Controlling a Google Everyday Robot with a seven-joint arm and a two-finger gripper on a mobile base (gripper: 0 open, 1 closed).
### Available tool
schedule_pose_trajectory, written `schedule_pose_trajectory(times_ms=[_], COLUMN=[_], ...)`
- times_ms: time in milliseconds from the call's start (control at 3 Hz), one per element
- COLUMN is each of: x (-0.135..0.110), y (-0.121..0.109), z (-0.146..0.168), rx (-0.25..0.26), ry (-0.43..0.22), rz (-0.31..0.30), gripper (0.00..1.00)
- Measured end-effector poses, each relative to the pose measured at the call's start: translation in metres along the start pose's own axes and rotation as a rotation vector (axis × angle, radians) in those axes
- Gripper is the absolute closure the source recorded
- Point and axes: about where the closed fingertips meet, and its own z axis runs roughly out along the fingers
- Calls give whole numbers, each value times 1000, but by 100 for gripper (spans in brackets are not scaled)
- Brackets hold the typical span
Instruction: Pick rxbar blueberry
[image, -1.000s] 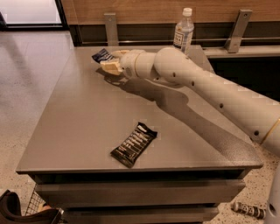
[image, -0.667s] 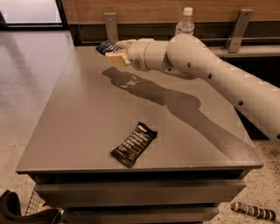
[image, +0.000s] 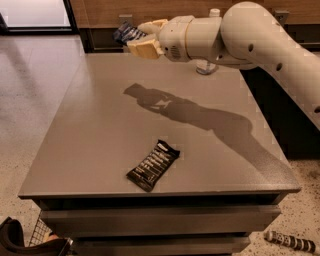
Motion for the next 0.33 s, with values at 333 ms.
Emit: schedule_pose_trajectory(times_ms=[333], x=[-13], y=[2], z=[-15], rx=[-25], ry=[-3], rz=[-39], gripper=[100])
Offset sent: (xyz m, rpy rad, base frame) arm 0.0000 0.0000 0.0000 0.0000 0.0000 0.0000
